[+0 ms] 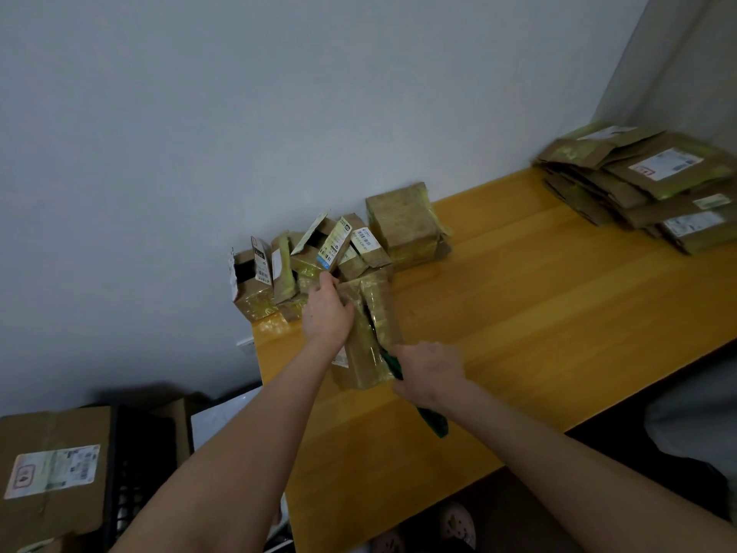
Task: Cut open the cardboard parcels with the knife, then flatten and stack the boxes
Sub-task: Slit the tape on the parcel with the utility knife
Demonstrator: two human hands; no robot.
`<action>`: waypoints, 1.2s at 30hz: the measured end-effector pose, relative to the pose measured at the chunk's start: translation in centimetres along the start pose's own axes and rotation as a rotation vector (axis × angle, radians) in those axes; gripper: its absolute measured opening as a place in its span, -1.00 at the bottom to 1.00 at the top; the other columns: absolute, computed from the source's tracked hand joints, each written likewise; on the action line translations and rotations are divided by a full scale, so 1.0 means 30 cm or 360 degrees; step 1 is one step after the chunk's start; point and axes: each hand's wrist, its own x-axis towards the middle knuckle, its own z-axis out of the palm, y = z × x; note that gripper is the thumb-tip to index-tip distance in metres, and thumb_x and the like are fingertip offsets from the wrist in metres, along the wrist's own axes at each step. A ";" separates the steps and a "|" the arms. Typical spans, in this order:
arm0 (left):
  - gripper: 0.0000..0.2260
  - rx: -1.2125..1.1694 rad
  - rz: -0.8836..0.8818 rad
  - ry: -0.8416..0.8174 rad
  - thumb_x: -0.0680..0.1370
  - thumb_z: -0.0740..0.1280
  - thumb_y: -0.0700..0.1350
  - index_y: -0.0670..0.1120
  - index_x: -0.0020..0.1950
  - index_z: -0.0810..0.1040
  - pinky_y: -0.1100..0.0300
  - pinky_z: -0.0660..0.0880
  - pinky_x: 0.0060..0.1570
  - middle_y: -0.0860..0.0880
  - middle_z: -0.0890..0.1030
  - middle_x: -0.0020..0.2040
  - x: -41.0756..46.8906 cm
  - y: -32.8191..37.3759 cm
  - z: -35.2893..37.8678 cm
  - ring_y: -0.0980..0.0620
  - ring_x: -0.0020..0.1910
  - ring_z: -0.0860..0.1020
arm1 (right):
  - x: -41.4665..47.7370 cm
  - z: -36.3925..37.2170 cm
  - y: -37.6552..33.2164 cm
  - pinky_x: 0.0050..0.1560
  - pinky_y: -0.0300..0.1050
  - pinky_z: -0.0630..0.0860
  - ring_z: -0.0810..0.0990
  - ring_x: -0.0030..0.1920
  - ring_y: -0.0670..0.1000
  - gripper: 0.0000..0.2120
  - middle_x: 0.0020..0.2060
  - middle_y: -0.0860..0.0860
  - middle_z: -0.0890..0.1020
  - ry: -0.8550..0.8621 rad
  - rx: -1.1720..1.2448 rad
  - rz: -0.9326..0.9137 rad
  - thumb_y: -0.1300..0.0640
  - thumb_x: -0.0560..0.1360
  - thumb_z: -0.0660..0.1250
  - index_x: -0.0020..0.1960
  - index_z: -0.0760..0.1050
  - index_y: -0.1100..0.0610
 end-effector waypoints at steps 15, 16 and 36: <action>-0.55 0.0005 -0.0308 -0.0085 0.55 0.37 -0.02 -0.17 0.32 0.30 0.03 0.45 -0.14 -0.16 0.54 0.14 0.001 -0.111 -0.039 -0.17 0.09 0.55 | 0.020 0.101 0.148 -0.39 -0.16 0.41 0.51 -0.33 -0.04 -0.81 -0.31 -0.02 0.53 0.0261 0.1218 0.0346 -0.05 0.51 0.29 -0.09 0.46 0.08; -0.52 0.0004 -0.0344 -0.0098 0.55 0.36 0.01 -0.19 0.33 0.28 0.01 0.46 -0.12 -0.16 0.55 0.13 -0.007 -0.128 -0.042 -0.18 0.09 0.55 | 0.032 0.097 0.159 -0.34 -0.09 0.46 0.54 -0.31 -0.02 -0.81 -0.30 0.00 0.56 0.0251 0.1427 0.0423 -0.03 0.53 0.29 -0.11 0.48 0.09; -0.06 0.0615 0.0192 -0.0324 0.46 0.41 0.12 -0.04 0.59 -0.17 -0.23 -0.02 0.49 -0.10 -0.10 0.59 -0.120 -0.185 -0.018 -0.17 0.56 -0.10 | 0.208 0.020 0.037 0.07 0.06 0.54 0.54 -0.13 -0.02 -0.80 -0.05 0.08 0.53 -0.0206 0.2351 0.0454 0.08 0.64 0.17 0.17 0.42 0.16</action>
